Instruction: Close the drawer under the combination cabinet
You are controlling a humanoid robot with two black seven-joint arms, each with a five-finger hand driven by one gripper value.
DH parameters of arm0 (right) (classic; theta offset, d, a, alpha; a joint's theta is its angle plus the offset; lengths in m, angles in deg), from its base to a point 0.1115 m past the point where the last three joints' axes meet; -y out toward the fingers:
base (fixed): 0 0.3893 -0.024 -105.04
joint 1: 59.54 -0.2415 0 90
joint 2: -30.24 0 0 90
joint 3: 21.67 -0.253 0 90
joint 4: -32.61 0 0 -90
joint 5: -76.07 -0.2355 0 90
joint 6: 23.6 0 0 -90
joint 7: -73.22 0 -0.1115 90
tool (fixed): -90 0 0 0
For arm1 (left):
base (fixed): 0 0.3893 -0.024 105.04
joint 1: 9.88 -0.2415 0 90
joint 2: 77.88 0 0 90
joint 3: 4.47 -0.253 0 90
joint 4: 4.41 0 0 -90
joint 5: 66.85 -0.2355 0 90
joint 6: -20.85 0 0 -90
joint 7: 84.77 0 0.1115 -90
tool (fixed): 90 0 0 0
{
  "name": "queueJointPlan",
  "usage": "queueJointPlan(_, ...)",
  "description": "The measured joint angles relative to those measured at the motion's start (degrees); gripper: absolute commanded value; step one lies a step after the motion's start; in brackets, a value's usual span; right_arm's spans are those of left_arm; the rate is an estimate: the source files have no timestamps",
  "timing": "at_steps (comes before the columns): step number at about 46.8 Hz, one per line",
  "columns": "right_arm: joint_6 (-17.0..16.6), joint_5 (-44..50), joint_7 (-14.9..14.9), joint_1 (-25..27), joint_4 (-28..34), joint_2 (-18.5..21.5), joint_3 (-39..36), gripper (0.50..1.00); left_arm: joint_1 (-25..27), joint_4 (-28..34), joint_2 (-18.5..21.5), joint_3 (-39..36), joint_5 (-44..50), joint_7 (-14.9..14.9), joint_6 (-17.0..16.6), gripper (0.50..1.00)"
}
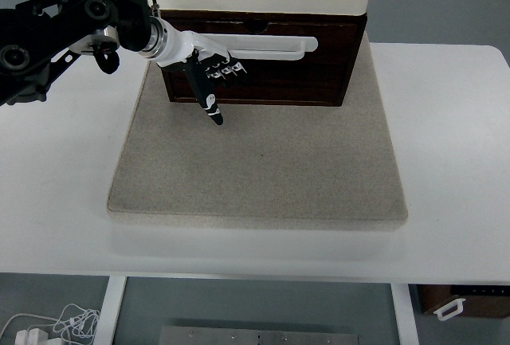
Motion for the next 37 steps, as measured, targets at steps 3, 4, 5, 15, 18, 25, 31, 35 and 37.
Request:
queueJointPlan(3, 0.0, 0.0, 0.0, 0.0, 0.0, 0.0, 0.0, 0.952, -0.1, 0.3, 0.0, 0.0, -0.3, 0.0, 0.0, 1.000)
queueJointPlan(4, 0.0, 0.0, 0.0, 0.0, 0.0, 0.0, 0.0, 0.952, -0.1, 0.5, 0.0, 0.0, -0.4, 0.0, 0.0, 1.000)
queueJointPlan(5, 0.0, 0.0, 0.0, 0.0, 0.0, 0.0, 0.0, 0.952, -0.2, 0.7, -0.1, 0.0, -0.4, 0.0, 0.0, 1.000)
queueJointPlan(15, 0.0, 0.0, 0.0, 0.0, 0.0, 0.0, 0.0, 0.952, -0.6, 3.7, -1.1, 0.0, 0.1, 1.2, 0.0, 1.000)
queueJointPlan(18, 0.0, 0.0, 0.0, 0.0, 0.0, 0.0, 0.0, 0.952, -0.6, 4.4, -1.4, 0.0, 0.4, 2.1, 0.0, 1.000)
queueJointPlan(25, 0.0, 0.0, 0.0, 0.0, 0.0, 0.0, 0.0, 0.952, -0.7, 5.1, -2.4, 2.8, 0.5, 5.6, 0.0, 1.000)
queueJointPlan(31, 0.0, 0.0, 0.0, 0.0, 0.0, 0.0, 0.0, 0.952, -0.7, 5.1, -2.5, 5.0, 1.3, 9.5, 0.0, 1.000)
queueJointPlan(35, 0.0, 0.0, 0.0, 0.0, 0.0, 0.0, 0.0, 0.952, -0.7, 5.1, -2.6, 6.8, 2.0, 12.7, 0.0, 1.000)
queueJointPlan(37, 0.0, 0.0, 0.0, 0.0, 0.0, 0.0, 0.0, 0.952, -0.7, 5.1, -2.6, 7.9, 2.3, 14.2, 0.0, 1.000)
